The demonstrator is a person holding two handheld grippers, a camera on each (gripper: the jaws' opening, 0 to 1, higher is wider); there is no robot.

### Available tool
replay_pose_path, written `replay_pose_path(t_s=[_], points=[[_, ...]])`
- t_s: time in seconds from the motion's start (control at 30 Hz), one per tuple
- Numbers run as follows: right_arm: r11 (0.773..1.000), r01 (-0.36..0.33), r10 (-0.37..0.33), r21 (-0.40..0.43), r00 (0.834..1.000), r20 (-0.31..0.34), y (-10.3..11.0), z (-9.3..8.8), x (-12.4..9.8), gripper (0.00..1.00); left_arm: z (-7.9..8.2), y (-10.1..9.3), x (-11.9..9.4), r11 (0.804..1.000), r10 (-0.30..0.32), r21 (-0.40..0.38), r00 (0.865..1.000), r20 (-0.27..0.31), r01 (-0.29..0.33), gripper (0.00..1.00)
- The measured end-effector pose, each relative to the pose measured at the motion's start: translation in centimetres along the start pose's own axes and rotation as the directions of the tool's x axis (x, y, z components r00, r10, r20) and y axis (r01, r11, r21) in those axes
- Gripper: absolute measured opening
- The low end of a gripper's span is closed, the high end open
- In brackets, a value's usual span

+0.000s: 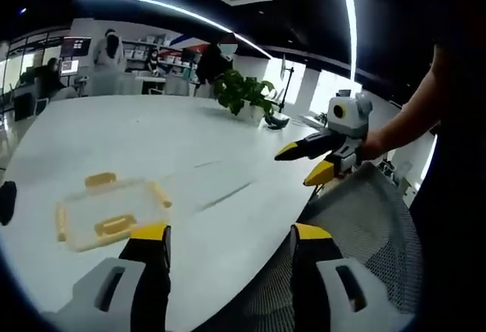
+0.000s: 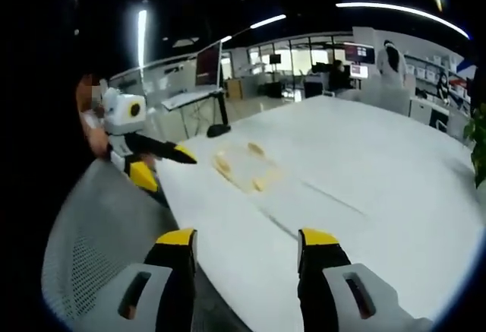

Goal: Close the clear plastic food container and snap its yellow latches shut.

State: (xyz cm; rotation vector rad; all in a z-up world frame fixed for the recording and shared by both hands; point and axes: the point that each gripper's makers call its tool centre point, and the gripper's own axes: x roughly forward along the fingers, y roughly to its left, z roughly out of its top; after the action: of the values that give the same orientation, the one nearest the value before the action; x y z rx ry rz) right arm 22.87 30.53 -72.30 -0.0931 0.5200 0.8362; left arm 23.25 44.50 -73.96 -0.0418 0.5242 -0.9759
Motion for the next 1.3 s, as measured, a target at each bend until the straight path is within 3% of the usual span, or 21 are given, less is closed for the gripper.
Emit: replay_pose_path(t_s=[0.1,0.17,0.23,0.53,0.7,0.73,0.77,0.83,0.87,0.93,1.03,1.13,1.2,1.3], points=[[1.0,-0.01,0.01,-0.019,1.0,0.015,0.8,1.4,1.1,0.52,0.5,1.1,-0.4,0.999,-0.022,-0.029,0.999,0.024,0.023,0.62],[0.999,-0.016,0.016,-0.029,1.0,0.021,1.2,2.3,1.7,0.52,0.5,1.8,-0.6,0.997,-0.053,-0.052,0.998,0.036,0.055,0.52],[0.999,-0.028,0.029,-0.033,0.999,0.018,1.5,2.9,2.2,0.52,0.1,2.9,-0.9,0.996,-0.06,-0.07,0.998,0.014,0.061,0.47],[0.995,-0.05,0.052,-0.082,0.999,0.015,2.2,5.0,4.1,0.53,0.2,6.2,-1.9,0.997,-0.068,-0.035,0.998,-0.017,0.067,0.58],[0.995,-0.043,0.045,-0.093,0.999,0.027,2.4,6.2,5.1,0.51,0.4,6.9,-2.4,0.992,-0.098,-0.083,0.995,-0.015,0.096,0.68],[0.995,-0.042,0.045,-0.094,0.998,0.032,2.5,6.5,5.2,0.51,0.5,7.0,-2.5,0.991,-0.101,-0.084,0.995,-0.009,0.1,0.67],[0.994,-0.039,0.042,-0.099,0.999,0.034,2.5,6.8,5.5,0.51,1.3,7.2,-2.8,0.992,-0.099,-0.08,0.994,0.037,0.102,0.64],[0.993,-0.031,0.035,-0.116,0.999,0.038,2.3,7.4,5.9,0.49,2.5,8.0,-3.3,0.982,-0.083,-0.159,0.99,0.114,0.1,0.64],[0.993,-0.033,0.037,-0.114,0.999,0.039,2.3,7.5,6.0,0.49,2.6,8.4,-3.5,0.978,-0.075,-0.187,0.99,0.121,0.097,0.66],[0.992,-0.036,0.041,-0.118,0.998,0.04,2.3,8.0,6.3,0.49,1.8,8.9,-3.7,0.966,-0.081,-0.239,0.995,0.063,0.094,0.7],[0.991,-0.041,0.048,-0.125,0.998,0.048,2.1,8.8,6.9,0.49,1.7,9.6,-4.2,0.988,-0.103,-0.113,0.995,0.016,0.104,0.69],[0.992,-0.043,0.049,-0.122,0.998,0.048,1.8,9.3,7.4,0.46,1.3,10.0,-4.3,0.986,-0.119,-0.119,0.992,-0.035,0.114,0.72],[0.991,-0.044,0.051,-0.123,0.997,0.054,1.8,9.6,7.7,0.46,1.7,10.6,-4.6,0.993,-0.116,-0.039,0.992,-0.043,0.114,0.76],[0.991,-0.051,0.058,-0.126,0.997,0.058,1.9,10.1,7.9,0.47,1.8,10.9,-4.7,0.992,-0.123,-0.018,0.988,-0.088,0.122,0.8]])
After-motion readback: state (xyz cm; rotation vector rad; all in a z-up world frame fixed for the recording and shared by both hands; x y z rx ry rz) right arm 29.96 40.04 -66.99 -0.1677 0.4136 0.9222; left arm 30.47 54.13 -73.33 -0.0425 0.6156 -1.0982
